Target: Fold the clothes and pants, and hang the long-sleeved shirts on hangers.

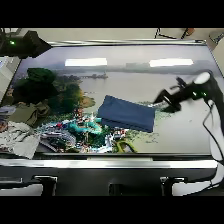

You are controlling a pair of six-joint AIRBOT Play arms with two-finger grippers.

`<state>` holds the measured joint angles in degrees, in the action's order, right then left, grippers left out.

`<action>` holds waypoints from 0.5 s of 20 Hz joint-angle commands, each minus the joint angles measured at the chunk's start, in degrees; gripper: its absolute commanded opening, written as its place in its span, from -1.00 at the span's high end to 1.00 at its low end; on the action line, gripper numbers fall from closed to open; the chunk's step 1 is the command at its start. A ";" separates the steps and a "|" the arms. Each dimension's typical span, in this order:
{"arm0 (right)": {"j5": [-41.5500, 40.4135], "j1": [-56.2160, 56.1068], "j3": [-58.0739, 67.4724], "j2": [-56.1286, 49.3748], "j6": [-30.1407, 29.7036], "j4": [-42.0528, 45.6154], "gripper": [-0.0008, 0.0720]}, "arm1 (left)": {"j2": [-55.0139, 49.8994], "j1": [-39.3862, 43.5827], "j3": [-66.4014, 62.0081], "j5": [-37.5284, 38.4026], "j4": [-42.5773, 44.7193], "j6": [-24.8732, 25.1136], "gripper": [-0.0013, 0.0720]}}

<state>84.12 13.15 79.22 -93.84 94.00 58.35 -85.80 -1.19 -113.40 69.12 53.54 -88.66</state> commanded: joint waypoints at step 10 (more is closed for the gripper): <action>-17.38 -0.76 -17.94 -1.01 -12.11 -17.03 0.83 | 0.13 0.98 0.02 0.52 -0.15 -0.48 0.91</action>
<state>68.88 12.62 60.90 -94.52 83.20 45.06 -85.71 -0.34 -113.38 69.63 53.49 -88.95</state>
